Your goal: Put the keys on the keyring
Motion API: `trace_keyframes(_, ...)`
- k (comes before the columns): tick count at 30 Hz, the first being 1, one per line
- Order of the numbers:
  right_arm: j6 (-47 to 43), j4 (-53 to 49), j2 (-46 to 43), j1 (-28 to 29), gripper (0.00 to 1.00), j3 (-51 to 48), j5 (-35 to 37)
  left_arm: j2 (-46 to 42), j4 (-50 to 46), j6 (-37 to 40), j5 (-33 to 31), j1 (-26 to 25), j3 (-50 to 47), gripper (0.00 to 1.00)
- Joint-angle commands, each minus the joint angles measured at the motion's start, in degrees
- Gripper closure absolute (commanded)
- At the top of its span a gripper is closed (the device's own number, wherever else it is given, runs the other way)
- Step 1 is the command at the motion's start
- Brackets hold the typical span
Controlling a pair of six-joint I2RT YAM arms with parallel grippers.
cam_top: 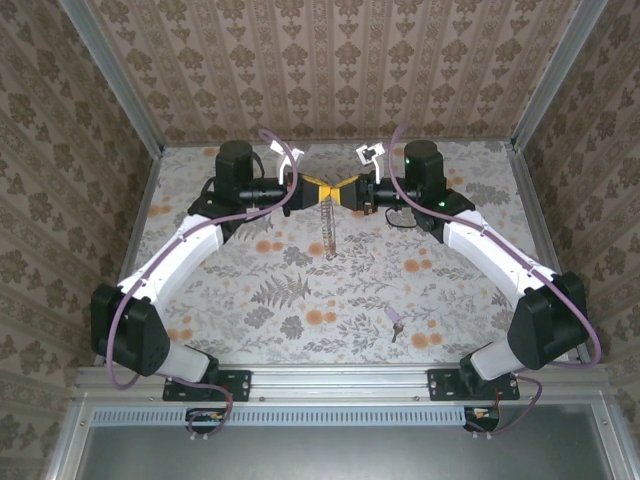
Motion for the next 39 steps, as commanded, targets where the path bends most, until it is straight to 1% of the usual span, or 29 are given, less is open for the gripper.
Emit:
trace_keyframes(1, 0.1, 4.2, -1.8, 0.5, 0.78, 0.4, 0.2, -1.4, 0.1, 0.2, 1.7, -2.1, -1.1, 1.0)
trace_keyframes(3, 0.2, 4.2, -2.0, 0.4, 0.79, 0.3, 0.1, -1.5, 0.1, 0.2, 1.6, -2.0, -1.3, 1.0)
trace_keyframes(4, 0.2, 4.2, -2.1, 0.3, 0.83, 0.2, 0.1, -1.5, 0.1, 0.3, 1.6, -2.0, -1.3, 1.0)
trace_keyframes(7, 0.2, 4.2, -2.2, 0.3, 1.0, 0.2, -0.4, -1.4, 0.1, 0.2, 1.8, -2.0, -1.4, 1.0)
trace_keyframes(11, 0.3, 4.5, -2.2, 0.3, 1.0, 0.2, -1.1, -1.4, 0.4, 0.1, 2.3, -2.0, -1.4, 1.0)
trace_keyframes(16, 0.6, 5.0, -1.8, 0.2, 1.0, 0.5, -1.8, -0.5, 1.0, -1.3, 4.7, -2.0, -0.9, 1.0)
trace_keyframes(18, 0.8, 5.2, -1.7, 0.2, 1.0, 0.5, -2.0, -0.2, 1.8, -2.1, 5.9, -2.2, -0.8, 0.95)
trace_keyframes(21, 1.1, 5.7, -1.7, 0.2, 1.0, 0.5, -2.0, 0.1, 1.4, -1.9, 6.5, -2.6, -0.7, 0.91)
trace_keyframes(25, 1.5, 6.2, -1.4, 0.2, 1.0, 0.4, -2.2, 0.5, 0.4, -1.0, 6.9, -3.0, -0.2, 0.89)
trace_keyframes(26, 1.7, 6.3, -1.5, 0.3, 1.0, 0.4, -2.2, 0.5, 0.2, -1.0, 6.8, -3.1, -0.2, 0.9)
trace_keyframes(29, 1.9, 6.3, -1.5, 0.3, 1.0, 0.3, -2.2, 0.5, 0.1, -0.4, 6.1, -3.4, -0.3, 1.0)
trace_keyframes(33, 2.0, 5.9, -1.6, 0.3, 1.0, 0.3, -1.9, -0.1, -0.1, 0.2, 4.0, -3.5, -0.6, 1.0)
trace_keyframes(34, 1.9, 5.6, -1.7, 0.2, 0.98, 0.3, -1.6, -0.4, -0.1, 0.2, 2.9, -3.5, -0.7, 1.0)
trace_keyframes(35, 1.9, 5.3, -2.0, 0.1, 0.87, 0.1, -1.0, -0.7, -0.2, 0.4, 1.5, -3.5, -1.0, 1.0)
trace_keyframes(36, 1.9, 5.1, -2.3, 0.0, 0.8, -0.1, -0.7, -1.1, -0.1, 0.5, 0.2, -3.4, -1.2, 1.0)
trace_keyframes(39, 2.5, 4.7, -3.8, -0.7, 0.62, -1.1, 0.7, -2.3, 0.7, 0.5, -3.1, -3.4, -2.5, 1.0)
